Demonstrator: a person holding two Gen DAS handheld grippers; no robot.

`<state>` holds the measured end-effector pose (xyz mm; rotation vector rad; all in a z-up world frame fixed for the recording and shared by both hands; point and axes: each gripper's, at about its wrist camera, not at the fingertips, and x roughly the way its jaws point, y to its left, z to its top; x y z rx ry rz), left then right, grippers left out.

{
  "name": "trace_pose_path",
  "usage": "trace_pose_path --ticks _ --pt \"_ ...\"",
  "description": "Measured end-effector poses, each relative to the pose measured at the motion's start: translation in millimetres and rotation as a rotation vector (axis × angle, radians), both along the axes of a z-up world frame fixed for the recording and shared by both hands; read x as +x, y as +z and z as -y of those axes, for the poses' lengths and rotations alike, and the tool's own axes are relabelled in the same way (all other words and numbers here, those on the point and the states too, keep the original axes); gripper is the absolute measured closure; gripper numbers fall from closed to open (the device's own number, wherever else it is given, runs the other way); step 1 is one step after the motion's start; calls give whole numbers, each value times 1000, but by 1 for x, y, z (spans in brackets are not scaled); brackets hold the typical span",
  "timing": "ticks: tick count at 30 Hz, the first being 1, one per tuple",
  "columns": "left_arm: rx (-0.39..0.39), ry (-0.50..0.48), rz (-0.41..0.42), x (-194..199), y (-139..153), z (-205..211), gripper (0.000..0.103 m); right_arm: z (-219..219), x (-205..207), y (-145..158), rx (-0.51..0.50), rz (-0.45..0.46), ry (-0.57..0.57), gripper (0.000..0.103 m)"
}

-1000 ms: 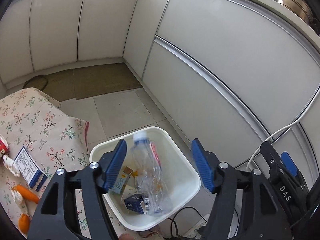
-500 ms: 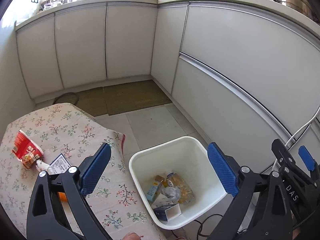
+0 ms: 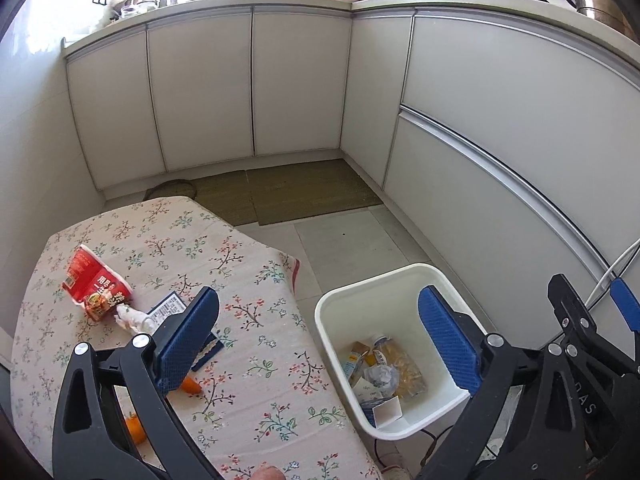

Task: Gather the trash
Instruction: 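Move both tools back over the table toward the orange peels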

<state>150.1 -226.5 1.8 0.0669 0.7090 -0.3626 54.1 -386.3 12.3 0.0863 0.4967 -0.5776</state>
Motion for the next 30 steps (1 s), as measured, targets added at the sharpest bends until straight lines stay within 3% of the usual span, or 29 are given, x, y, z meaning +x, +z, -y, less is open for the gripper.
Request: trace_pose_path --ticks 17,30 --pt "23 133 -42 6 -13 -80 7 -69 30 -7 -67 -49 156 7" --pt "30 257 -114 15 -31 -160 7 -146 58 -19 -120 -104 300 7"
